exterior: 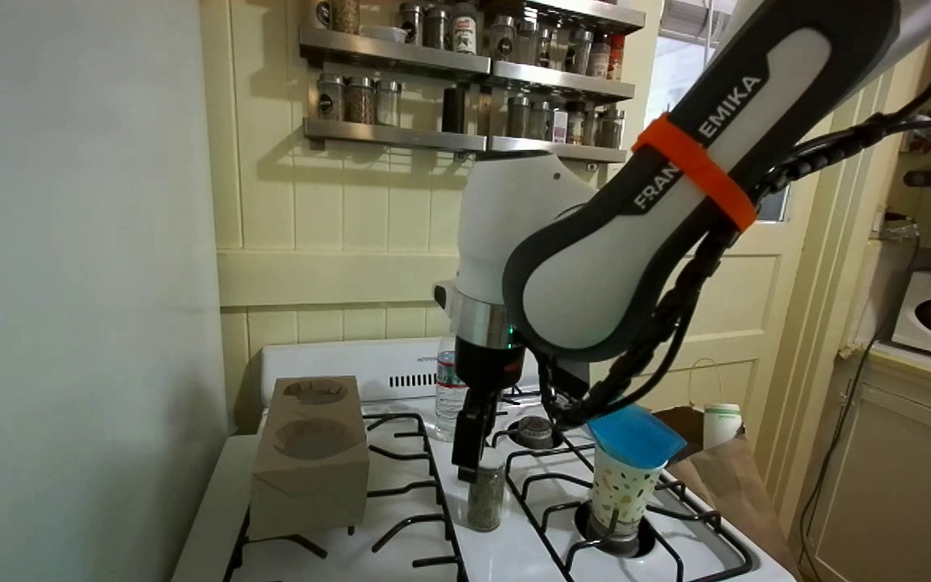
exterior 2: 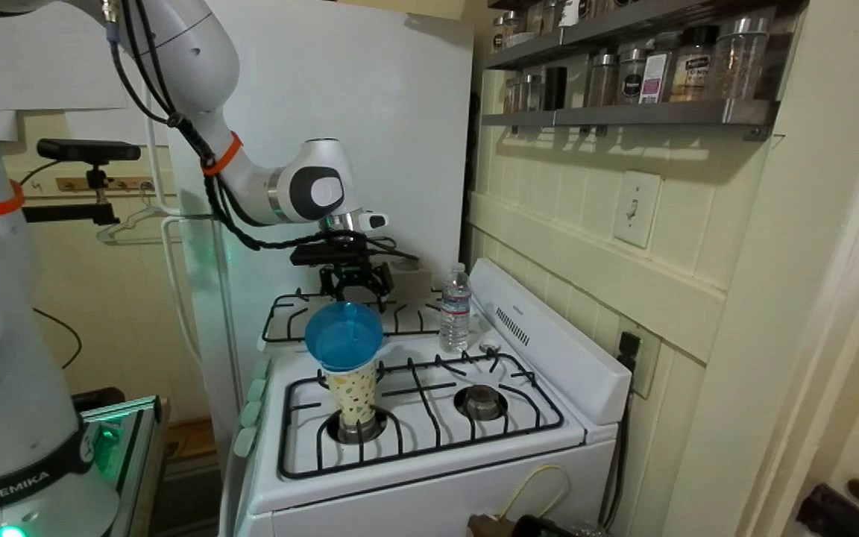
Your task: Take the bottle out of the cup holder
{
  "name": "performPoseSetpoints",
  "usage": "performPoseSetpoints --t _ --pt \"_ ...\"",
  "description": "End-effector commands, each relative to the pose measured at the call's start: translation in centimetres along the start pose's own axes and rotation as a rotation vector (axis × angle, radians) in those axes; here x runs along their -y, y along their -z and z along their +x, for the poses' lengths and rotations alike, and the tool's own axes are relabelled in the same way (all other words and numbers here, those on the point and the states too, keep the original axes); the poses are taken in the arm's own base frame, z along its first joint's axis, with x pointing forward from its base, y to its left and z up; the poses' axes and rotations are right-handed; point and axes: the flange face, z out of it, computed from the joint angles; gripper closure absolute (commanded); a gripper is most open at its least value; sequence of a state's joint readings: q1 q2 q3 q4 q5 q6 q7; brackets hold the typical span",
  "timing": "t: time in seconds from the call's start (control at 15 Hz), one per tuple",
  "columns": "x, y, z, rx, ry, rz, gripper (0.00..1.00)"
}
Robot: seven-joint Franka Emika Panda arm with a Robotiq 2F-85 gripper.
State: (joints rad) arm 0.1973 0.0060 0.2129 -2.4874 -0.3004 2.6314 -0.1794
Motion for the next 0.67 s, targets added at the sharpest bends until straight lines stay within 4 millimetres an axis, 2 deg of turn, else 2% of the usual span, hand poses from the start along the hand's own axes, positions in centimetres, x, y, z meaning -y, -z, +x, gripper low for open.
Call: performPoseSetpoints --t 0.0,0.4,0.47,0.6 --pt "0.0 5.3 -0.5 -0.096 -0.058 -0.040 0.00" --pt "-0.3 17.0 -2.8 -0.269 -0.156 -0.322 0.00" --pt "-1.3 14.5 -0.6 -0.243 -0.128 -0.233 0.00" --pt "-1.2 16.4 -1.0 -0.274 -0.133 -0.261 0.00"
